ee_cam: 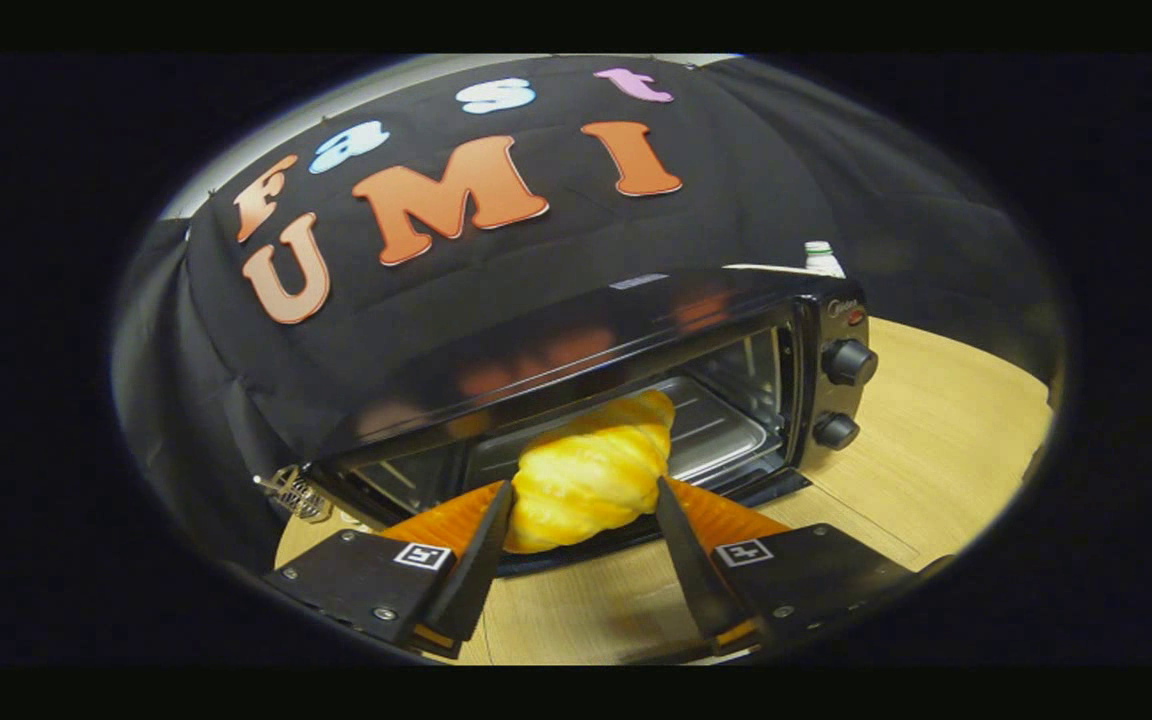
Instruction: Open the toaster oven, put the food inside, and close the toaster oven door.
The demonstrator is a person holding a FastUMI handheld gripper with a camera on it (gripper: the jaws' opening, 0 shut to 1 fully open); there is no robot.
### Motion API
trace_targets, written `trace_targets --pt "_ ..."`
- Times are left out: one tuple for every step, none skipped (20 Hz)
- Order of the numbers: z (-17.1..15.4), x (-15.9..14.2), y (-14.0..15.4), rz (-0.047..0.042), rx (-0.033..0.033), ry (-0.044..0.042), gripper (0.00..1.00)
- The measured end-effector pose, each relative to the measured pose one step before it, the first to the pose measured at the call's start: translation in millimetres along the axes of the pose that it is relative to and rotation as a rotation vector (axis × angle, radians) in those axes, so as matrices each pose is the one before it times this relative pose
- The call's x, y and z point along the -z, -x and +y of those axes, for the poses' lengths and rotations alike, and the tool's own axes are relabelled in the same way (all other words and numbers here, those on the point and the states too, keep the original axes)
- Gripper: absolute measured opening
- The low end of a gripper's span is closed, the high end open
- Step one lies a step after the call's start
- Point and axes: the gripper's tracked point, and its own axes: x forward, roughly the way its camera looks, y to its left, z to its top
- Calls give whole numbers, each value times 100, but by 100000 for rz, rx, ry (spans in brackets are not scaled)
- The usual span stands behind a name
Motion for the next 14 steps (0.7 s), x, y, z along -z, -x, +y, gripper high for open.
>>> trace_targets --pt "-32 -64 -744 -225 60 -277 81" --pt "-113 194 -445 995 387 -345 85" --pt "-130 37 2 470 242 -704 89" --pt "-462 99 262 49 2169 749 92" --pt "-307 10 502 -568 931 2200 96" --pt "-260 192 1154 154 518 2648 98" --pt "-127 320 1124 277 -329 2461 98" --pt "-130 316 1273 187 -615 2627 99" --pt "-440 428 1314 341 202 3140 99" --pt "-402 565 1263 -218 77 3293 98" --pt "-435 437 1268 141 21 2717 98" --pt "-306 562 1144 639 -336 1777 98" --pt "-313 630 1080 1180 -476 683 98" --pt "-195 760 957 1238 -438 229 98"
